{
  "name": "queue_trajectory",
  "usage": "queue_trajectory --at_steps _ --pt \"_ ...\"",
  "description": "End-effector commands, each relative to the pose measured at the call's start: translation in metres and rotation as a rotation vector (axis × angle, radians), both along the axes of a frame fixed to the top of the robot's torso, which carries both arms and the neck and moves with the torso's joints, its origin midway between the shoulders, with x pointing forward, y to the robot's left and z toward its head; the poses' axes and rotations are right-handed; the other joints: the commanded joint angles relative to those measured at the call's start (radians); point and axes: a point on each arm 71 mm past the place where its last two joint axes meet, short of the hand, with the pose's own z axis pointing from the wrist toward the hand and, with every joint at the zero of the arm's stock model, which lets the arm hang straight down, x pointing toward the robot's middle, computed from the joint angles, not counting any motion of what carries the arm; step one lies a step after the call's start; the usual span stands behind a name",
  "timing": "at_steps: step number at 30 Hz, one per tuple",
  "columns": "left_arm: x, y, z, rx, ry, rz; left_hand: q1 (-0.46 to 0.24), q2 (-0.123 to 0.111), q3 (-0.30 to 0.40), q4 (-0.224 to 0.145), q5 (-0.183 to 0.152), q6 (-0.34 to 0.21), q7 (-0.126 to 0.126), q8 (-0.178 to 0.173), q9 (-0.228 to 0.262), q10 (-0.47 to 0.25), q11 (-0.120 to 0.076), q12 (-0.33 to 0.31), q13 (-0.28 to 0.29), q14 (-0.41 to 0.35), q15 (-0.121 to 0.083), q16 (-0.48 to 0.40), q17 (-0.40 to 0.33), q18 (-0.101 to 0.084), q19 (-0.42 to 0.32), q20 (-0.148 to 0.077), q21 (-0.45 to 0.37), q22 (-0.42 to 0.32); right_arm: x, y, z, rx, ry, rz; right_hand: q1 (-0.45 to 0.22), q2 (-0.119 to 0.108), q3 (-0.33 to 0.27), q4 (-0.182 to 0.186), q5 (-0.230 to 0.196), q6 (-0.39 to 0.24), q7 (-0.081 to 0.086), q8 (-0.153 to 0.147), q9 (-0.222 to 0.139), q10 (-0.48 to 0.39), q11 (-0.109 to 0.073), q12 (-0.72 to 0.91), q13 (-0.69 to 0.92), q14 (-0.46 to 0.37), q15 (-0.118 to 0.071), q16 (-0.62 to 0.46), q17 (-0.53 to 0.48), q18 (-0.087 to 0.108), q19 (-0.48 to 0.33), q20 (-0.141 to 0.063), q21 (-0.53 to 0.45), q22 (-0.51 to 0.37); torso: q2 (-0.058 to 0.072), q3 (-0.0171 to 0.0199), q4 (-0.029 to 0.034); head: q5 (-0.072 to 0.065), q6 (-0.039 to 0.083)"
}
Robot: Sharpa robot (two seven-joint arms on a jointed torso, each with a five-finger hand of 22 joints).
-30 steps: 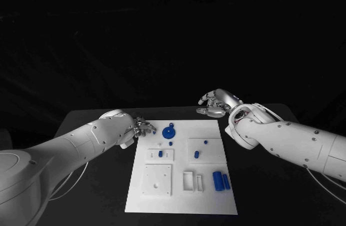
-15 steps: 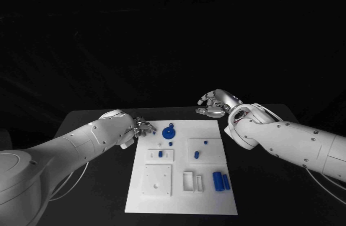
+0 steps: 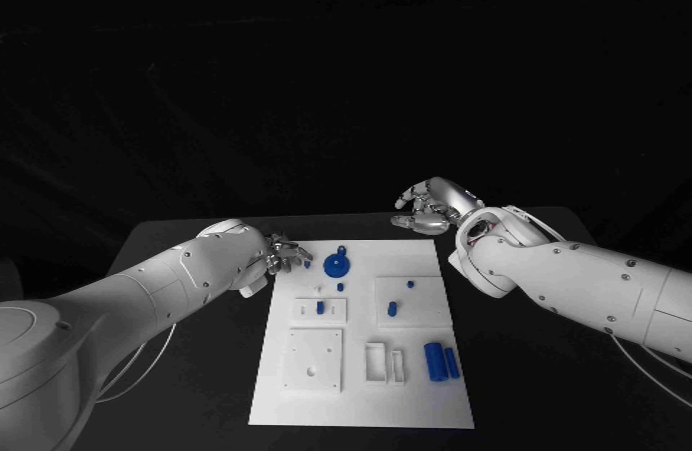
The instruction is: Assemble the parts on the task board
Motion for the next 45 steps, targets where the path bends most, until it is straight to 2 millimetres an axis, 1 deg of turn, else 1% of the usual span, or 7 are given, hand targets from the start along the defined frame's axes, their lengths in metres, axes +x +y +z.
queue_trajectory --at_steps 1,6,13,27,36,40,45 --pt "0.0001 -0.0036 0.0007 -0.019 -0.003 -0.006 -0.01 -0.022 0.0 0.015 -0.001 0.006 0.002 0.002 -0.003 0.009 0.001 -0.004 -0.003 0.0 -0.007 0.003 -0.002 -0.014 0.005 -0.107 -0.008 0.0 -0.0002 0.001 0.0009 -0.005 -0.006 0.007 0.008 -0.002 -0.007 0.0 0.004 -0.014 0.02 0.005 0.0 0.002 0.002 0.006 -0.001 0.003 0.001 -0.004 0.002 0.094 0.002 -0.009 -0.006 0.002 0.0 -0.0003 0.0007 0.0 0.0" --pt "0.0001 -0.0043 0.0005 -0.016 0.002 -0.004 -0.017 -0.036 0.002 0.025 0.003 0.006 0.001 0.002 -0.006 0.01 0.0 -0.006 -0.005 0.0 -0.008 0.004 -0.004 -0.013 0.006 -0.108 -0.01 0.0 -0.0002 0.0011 0.0011 -0.006 -0.007 0.008 0.008 -0.002 -0.007 0.0 0.004 -0.014 0.02 0.005 0.001 0.003 0.002 0.006 -0.001 0.004 0.001 -0.004 0.002 0.094 0.002 -0.009 -0.006 0.002 0.0 -0.0005 0.0001 -0.001 0.0" --pt "0.0003 -0.0047 0.0002 -0.013 0.008 -0.005 -0.007 -0.03 0.009 0.023 0.008 0.008 0.001 0.004 -0.008 0.01 0.0 -0.007 -0.006 0.001 -0.008 0.005 -0.005 -0.012 0.008 -0.109 -0.01 0.002 -0.0002 0.0016 0.002 -0.005 -0.008 0.009 0.008 -0.002 -0.007 0.0 0.004 -0.014 0.02 0.005 0.001 0.003 0.002 0.006 -0.001 0.004 0.001 -0.004 0.002 0.094 0.002 -0.009 -0.006 0.002 0.001 -0.0001 -0.0005 -0.001 0.001" --pt "0.0004 -0.0063 0.0001 -0.011 0.009 -0.005 0.036 0.028 0.019 -0.013 0.013 0.014 0.0 0.011 -0.013 0.013 -0.001 -0.006 -0.008 0.001 -0.009 0.01 -0.009 -0.015 0.01 -0.107 -0.01 0.008 -0.0002 0.0019 0.0044 -0.005 -0.011 0.011 0.009 -0.001 -0.007 0.0 0.004 -0.013 0.02 0.006 0.001 0.003 0.002 0.007 -0.002 0.004 0.0 -0.004 0.002 0.094 0.002 -0.009 -0.006 0.002 0.002 0.0012 -0.0007 -0.005 -0.003" --pt "0.0007 -0.0061 0.0001 -0.01 0.009 -0.005 0.039 0.034 0.018 -0.018 0.006 0.015 0.0 0.012 -0.014 0.013 -0.001 -0.006 -0.009 0.002 -0.009 0.012 -0.01 -0.016 0.01 -0.107 -0.01 0.009 -0.0001 0.0023 0.0044 -0.006 -0.011 0.011 0.009 -0.001 -0.007 0.0 0.004 -0.013 0.02 0.006 0.001 0.003 0.002 0.007 -0.002 0.004 0.0 -0.004 0.002 0.094 0.002 -0.009 -0.006 0.003 0.002 0.0009 0.0002 -0.007 -0.007" --pt "0.0007 -0.0056 0.0001 -0.011 0.01 -0.005 0.045 0.044 0.019 -0.023 0.005 0.019 -0.001 0.015 -0.014 0.015 -0.001 -0.006 -0.01 0.003 -0.009 0.013 -0.01 -0.016 0.011 -0.108 -0.011 0.01 0.0 0.002 0.0044 -0.006 -0.011 0.01 0.009 -0.001 -0.007 0.0 0.004 -0.013 0.02 0.006 0.001 0.003 0.002 0.007 -0.002 0.004 0.0 -0.004 0.002 0.094 0.002 -0.009 -0.006 0.003 0.001 0.0005 0.0007 -0.008 -0.008" --pt "0.0009 -0.0055 0.0001 -0.012 0.011 -0.006 0.062 0.077 0.023 -0.04 0.013 0.037 -0.005 0.026 -0.013 0.021 -0.005 -0.008 -0.012 0.006 -0.012 0.016 -0.011 -0.017 0.013 -0.108 -0.011 0.013 0.0001 0.002 0.0045 -0.006 -0.01 0.01 0.009 -0.001 -0.007 0.001 0.004 -0.012 0.019 0.006 0.001 0.004 0.002 0.007 -0.002 0.004 0.0 -0.004 0.002 0.094 0.003 -0.009 -0.006 0.003 0.0 0.0004 0.001 -0.007 -0.009"
